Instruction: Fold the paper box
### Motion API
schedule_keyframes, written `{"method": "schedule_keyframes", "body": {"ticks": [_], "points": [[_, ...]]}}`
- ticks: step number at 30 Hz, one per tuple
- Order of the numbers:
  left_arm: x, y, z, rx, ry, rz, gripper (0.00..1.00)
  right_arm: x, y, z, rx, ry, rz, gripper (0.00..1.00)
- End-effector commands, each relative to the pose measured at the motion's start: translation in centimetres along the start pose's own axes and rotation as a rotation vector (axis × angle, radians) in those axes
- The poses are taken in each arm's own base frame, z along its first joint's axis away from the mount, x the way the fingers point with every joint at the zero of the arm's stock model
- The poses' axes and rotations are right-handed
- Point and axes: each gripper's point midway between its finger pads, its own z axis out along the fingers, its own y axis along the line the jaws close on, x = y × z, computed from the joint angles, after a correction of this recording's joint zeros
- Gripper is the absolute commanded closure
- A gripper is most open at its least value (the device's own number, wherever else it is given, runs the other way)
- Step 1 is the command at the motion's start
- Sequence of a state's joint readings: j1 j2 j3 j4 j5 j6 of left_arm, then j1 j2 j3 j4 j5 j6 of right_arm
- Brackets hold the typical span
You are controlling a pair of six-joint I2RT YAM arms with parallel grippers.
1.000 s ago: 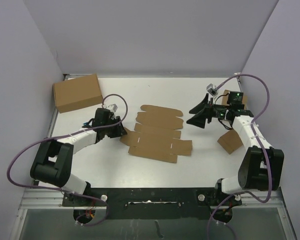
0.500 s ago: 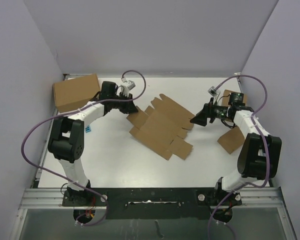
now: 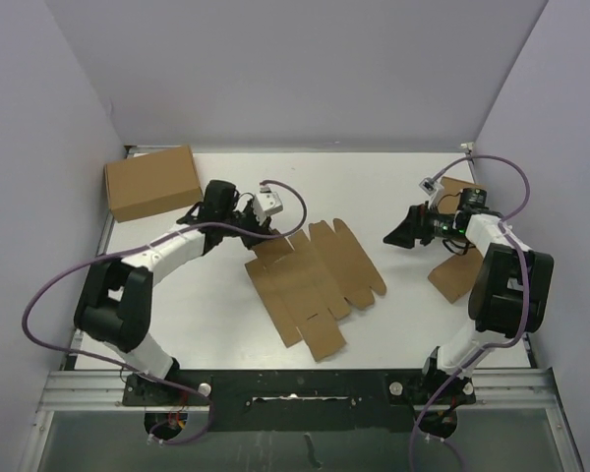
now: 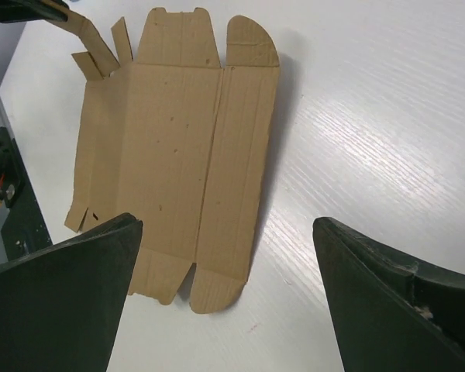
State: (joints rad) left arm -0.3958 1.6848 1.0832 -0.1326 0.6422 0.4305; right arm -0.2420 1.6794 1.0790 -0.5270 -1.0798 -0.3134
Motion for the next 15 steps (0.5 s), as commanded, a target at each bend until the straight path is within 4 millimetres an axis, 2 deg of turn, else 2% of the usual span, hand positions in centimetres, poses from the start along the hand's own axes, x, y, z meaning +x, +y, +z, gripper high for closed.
{"method": "schedule_keyframes", "body": {"ticks": [1,7,12,15], "points": [[-8.2,0.0,-3.9,-0.145,-0.254,0.335,1.0,-1.8,1.6,0.3,-0.121,-0.068,-0.011,0.01],[-9.7,-1.0,-5.6,-0.199,-0.314,0.4,1.0,-0.8,2.8,1.6,-0.252,-0.076,0.079,0.0],[-10.9,-1.6,-6.9,-0.217,-0.358,0.429,1.0,0.0,3.6,3.2,-0.3,-0.038,0.084,0.0],[-11.4,-1.8,-7.5,-0.228,-0.374,0.437,1.0,0.1,4.3,3.4,-0.348,-0.041,0.094,0.0]]}}
